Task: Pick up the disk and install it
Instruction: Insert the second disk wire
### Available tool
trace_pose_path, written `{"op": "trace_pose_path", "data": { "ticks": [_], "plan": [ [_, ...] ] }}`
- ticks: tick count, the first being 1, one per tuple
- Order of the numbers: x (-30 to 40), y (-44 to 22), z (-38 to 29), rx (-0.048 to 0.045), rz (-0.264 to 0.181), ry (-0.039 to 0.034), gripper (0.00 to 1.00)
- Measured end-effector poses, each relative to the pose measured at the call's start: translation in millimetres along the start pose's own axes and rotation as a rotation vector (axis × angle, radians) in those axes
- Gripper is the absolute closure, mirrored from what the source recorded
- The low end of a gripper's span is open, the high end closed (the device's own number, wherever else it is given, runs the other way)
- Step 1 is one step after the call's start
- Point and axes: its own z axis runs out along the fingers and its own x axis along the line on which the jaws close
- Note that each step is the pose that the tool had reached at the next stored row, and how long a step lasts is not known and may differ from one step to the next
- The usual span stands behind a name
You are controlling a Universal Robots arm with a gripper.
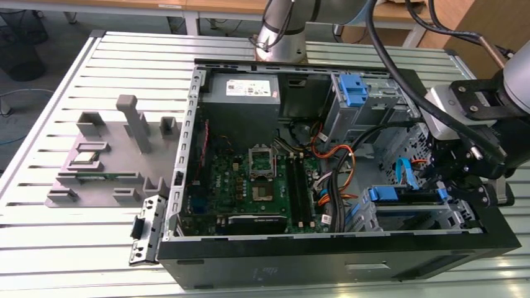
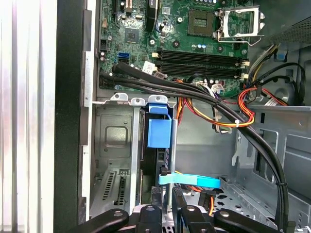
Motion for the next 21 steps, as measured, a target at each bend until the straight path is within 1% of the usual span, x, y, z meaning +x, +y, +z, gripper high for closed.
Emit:
{"op": "trace_pose_path", "data": {
  "ticks": [3, 6, 9, 10, 11, 19, 21],
  "plan": [
    [0.0, -0.1, -0.7, 0.0, 0.0, 0.0002, 0.76],
    [-0.5, -0.3, -4.0, 0.0, 0.0, 0.0001, 0.76],
    [-0.5, -0.3, -4.2, 0.0, 0.0, -0.0004, 0.76],
    [-1.1, -0.7, -9.1, 0.0, 0.0, 0.0, 0.76],
    [-1.4, -0.9, -11.5, 0.0, 0.0, -0.0002, 0.76],
    [-1.5, -0.9, -11.5, 0.0, 0.0, -0.0003, 0.76],
    [-2.6, -0.9, -11.4, 0.0, 0.0, -0.0002, 0.76]
  ]
}}
